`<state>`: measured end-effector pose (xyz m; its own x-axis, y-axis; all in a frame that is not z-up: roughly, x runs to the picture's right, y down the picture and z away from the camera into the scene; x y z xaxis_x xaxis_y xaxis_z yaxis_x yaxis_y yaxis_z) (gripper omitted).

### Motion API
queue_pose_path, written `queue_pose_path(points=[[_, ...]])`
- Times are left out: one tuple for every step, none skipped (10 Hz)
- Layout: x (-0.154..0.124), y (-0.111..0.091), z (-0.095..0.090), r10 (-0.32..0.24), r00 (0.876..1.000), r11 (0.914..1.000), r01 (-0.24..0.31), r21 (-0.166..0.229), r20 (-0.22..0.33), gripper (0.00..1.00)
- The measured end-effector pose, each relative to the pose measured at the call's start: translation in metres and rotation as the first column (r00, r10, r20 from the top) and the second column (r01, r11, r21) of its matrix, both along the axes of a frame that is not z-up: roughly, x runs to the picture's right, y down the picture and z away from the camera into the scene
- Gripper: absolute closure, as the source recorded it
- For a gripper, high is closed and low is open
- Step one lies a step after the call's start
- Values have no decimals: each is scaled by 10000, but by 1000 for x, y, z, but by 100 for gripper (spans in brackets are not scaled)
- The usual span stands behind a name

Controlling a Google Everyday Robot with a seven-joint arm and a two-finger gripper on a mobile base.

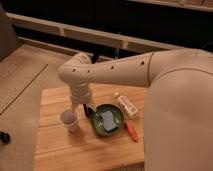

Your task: Knock the eraser over

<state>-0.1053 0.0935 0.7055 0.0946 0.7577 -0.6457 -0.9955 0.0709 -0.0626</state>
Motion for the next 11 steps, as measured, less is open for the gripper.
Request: queue_pose_path(points=[[2,-11,6,-312,9995,9994,311,176,15,68],[-2,-17,10,-472,9988,9986,468,230,156,76],[-6,-22,18,-593,9978,9981,586,212,298,88],[-7,-22,26,-556,9978,9984,553,86,369,96],[-7,-19,30,-471,9979,9988,475,-76,435,99],[-4,-13,39,-323,9983,9987,341,-369,489,100],[2,-8,43,-293,9987,9980,315,-550,407,100],[15,-1,50,-344,9992,9963,357,-777,184,100],[24,2,57,-438,9990,9946,436,-947,0,100],[24,7,63,-602,9982,9918,598,-1132,-8,100],[23,11,68,-759,9971,9890,751,-1276,-10,100]])
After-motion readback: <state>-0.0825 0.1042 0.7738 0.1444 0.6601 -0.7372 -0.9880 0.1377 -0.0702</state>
